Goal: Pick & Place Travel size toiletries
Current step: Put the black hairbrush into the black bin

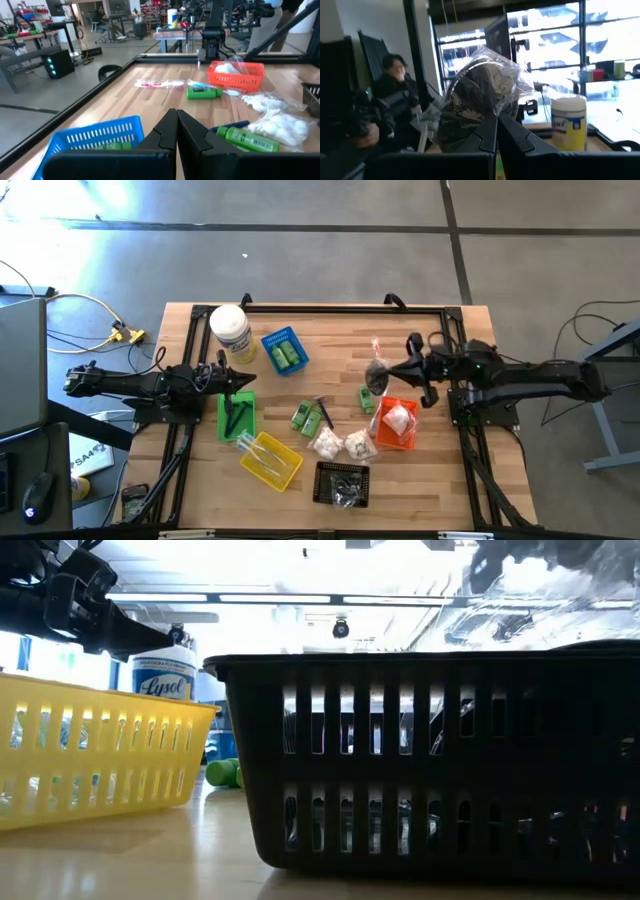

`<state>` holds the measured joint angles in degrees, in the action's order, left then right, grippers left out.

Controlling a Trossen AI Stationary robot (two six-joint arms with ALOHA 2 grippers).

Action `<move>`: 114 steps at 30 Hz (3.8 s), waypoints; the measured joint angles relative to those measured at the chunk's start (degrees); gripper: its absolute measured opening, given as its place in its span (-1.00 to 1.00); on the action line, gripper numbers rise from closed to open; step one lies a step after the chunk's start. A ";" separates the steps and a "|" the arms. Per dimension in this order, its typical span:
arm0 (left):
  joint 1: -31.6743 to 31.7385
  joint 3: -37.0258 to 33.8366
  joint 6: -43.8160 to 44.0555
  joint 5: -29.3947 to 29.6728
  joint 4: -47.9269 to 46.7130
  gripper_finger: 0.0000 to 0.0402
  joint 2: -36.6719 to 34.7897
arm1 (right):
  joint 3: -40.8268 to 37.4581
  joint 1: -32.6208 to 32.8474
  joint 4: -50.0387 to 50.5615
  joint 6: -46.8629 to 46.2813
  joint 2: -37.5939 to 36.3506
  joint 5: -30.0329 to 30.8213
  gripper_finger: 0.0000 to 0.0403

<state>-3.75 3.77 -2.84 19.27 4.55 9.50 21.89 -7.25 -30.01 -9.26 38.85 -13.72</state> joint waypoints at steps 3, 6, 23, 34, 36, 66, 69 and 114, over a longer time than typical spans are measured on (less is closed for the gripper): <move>0.00 0.00 -0.43 0.00 0.90 -1.00 -0.02 | -4.75 0.00 -2.44 -0.76 -3.38 0.04 -0.99; 0.00 0.00 -0.54 -0.02 1.83 -1.00 0.00 | -7.56 0.00 -4.80 -1.05 -5.90 -0.23 -0.99; 0.00 0.00 -0.36 -0.04 1.75 -1.00 0.00 | -13.70 0.00 -6.81 0.04 -9.86 -0.28 -0.99; 0.00 0.00 -0.32 -0.07 1.75 -1.00 0.00 | -13.70 0.00 -6.70 -1.01 -9.84 -0.40 -0.99; 0.00 0.00 -0.32 -0.07 1.75 -1.00 0.00 | -13.70 0.00 -6.70 -1.01 -9.84 -1.55 -0.99; 0.00 0.00 -2.99 -0.26 3.35 -1.00 -0.02 | 19.12 34.95 28.77 6.18 33.47 32.11 -0.98; 0.00 0.00 -2.97 -0.25 2.97 -1.00 -0.01 | 23.09 36.78 31.95 6.57 38.32 32.62 -0.98; 0.00 0.00 -1.22 -0.07 2.94 -1.00 -0.02 | 28.42 40.26 28.23 11.17 54.18 32.18 -0.29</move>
<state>-3.75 3.77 -4.05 19.20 7.49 9.48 50.30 33.01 -1.78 1.92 93.03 18.46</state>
